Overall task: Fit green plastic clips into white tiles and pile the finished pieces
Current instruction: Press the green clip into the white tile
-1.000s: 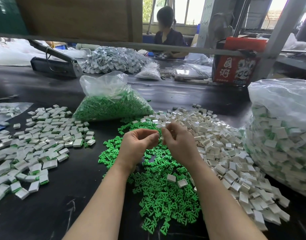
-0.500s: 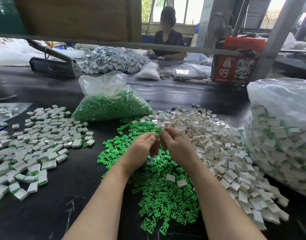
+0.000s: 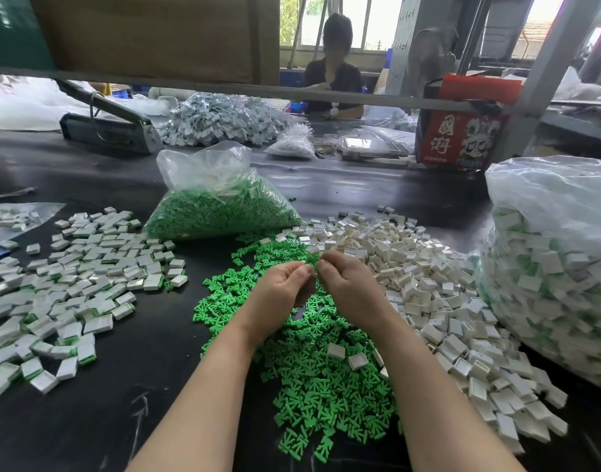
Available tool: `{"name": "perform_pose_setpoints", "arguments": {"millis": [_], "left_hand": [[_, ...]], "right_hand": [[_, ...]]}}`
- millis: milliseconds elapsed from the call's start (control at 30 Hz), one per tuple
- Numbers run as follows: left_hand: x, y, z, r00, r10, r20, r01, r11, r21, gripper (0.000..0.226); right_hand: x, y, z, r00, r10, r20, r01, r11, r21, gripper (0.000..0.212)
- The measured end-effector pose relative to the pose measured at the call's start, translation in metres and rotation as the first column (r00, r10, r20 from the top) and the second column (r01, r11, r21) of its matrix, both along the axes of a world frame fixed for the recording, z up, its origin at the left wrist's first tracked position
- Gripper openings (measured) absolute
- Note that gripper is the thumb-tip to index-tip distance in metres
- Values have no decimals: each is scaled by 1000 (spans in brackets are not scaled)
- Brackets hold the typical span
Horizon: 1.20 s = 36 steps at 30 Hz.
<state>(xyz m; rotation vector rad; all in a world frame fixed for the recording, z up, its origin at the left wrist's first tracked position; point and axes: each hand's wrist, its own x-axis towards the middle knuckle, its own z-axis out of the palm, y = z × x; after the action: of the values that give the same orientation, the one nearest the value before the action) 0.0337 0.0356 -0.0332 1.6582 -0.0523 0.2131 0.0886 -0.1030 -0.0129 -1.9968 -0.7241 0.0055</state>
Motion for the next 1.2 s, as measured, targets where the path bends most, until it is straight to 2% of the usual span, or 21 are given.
{"name": "perform_pose_setpoints", "arguments": {"millis": [167,400,500,733,967,1067,1200], "left_hand": [[-1,-4,0,1000,18,11,-17,998,-56,27],[0,-8,0,998,46,39,-41,993,-114,34],[1,-7,-1,999,32,43,-27,994,-103,38],[0,-6,0,999,41,23,-39,995,-91,30],[0,-7,-2,998,64,-4,-64,998,-2,29],[-1,-7,-1,999,38,-8,-38,999,33,27],[-1,-5,-2,999,24,-23,-23,998,58,27]], "right_hand": [[-4,8,-2,984,-28,-173,61,980,189,33],[-8,14,-5,978,-60,-202,116,953,280,28],[-8,13,-6,983,-65,-174,110,960,259,27],[-8,13,-5,991,-94,-96,110,977,180,29],[-8,11,-10,987,-133,96,134,991,-3,34],[-6,9,-9,991,-120,62,120,993,3,34],[-3,5,-7,995,-23,-93,28,998,50,26]]}}
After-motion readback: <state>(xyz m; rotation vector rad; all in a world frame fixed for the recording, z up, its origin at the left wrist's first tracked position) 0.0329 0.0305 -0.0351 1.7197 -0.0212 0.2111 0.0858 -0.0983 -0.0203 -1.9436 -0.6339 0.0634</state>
